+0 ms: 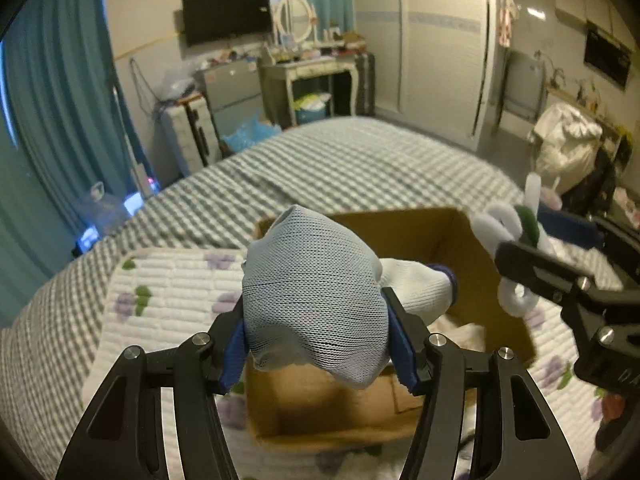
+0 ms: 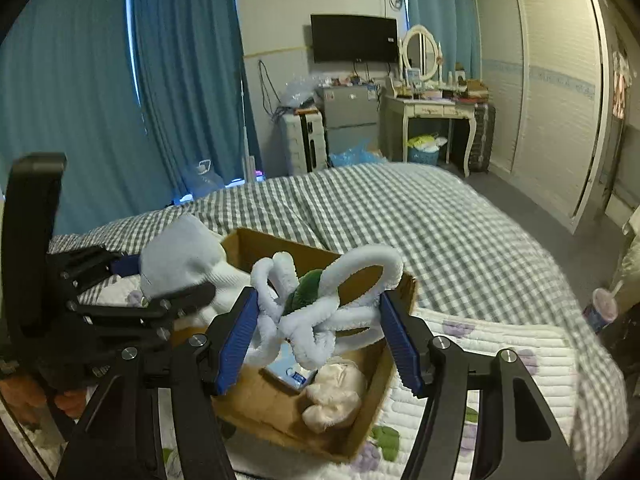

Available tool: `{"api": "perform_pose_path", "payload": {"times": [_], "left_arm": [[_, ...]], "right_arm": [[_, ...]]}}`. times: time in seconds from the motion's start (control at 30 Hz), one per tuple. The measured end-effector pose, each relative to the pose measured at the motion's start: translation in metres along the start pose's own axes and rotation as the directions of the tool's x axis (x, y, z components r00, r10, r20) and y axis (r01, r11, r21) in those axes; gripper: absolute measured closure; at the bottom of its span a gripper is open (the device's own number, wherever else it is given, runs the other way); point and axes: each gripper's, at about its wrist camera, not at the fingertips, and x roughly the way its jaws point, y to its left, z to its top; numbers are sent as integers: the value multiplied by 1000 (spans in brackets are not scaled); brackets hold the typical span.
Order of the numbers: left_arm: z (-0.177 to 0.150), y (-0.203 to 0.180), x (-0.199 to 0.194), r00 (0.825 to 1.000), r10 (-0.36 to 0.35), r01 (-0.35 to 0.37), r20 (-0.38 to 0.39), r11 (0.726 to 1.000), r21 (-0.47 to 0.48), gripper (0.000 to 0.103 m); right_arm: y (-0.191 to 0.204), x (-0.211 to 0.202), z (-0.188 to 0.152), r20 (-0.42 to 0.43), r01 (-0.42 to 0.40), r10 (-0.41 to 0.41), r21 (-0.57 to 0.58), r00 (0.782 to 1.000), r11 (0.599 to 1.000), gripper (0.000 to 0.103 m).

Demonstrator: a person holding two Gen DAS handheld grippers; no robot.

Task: Organize soft objects
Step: 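Carry the toy and sock into the cardboard box and open both grippers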

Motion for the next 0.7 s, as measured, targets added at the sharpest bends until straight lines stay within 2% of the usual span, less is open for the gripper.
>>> {"api": "perform_pose_path", "payload": {"times": [0.07,0.1,0.13,0.17,0.23,0.37,0.53,0.7], "left_arm": [[-2,0,11,1000,-17,17,-9,1000,-2,44],[-3,-1,15,1000,-18,18,-9,1000,-5,40],[-3,-3,15,1000,-17,17,-5,1000,-6,37],[-4,-4,16,1000,1,-1,0,1000,-9,33],[-3,-7,14,999,35,-35,15,999,-13,17],[0,-6,-5,998,29,-27,49,999,-38,13],[5,-3,-57,993,82,-78,89,996,-38,13],[6,3,-149,967,143,-136,209,990,-46,13]], "right_arm": [[-4,12,-2,-21,-19,19,21,1000,1000,37],[-6,16,-3,-26,-22,23,26,999,999,37],[-8,19,-4,-35,-20,21,28,999,999,33],[-10,21,-5,-38,-13,15,32,999,999,23],[-18,17,-9,-22,-6,7,49,1000,999,16],[-22,-4,-5,-4,7,-7,57,1000,998,16],[-20,-58,6,31,33,-34,34,999,999,16],[-2,-130,14,88,20,-19,-16,996,1000,14]]}}
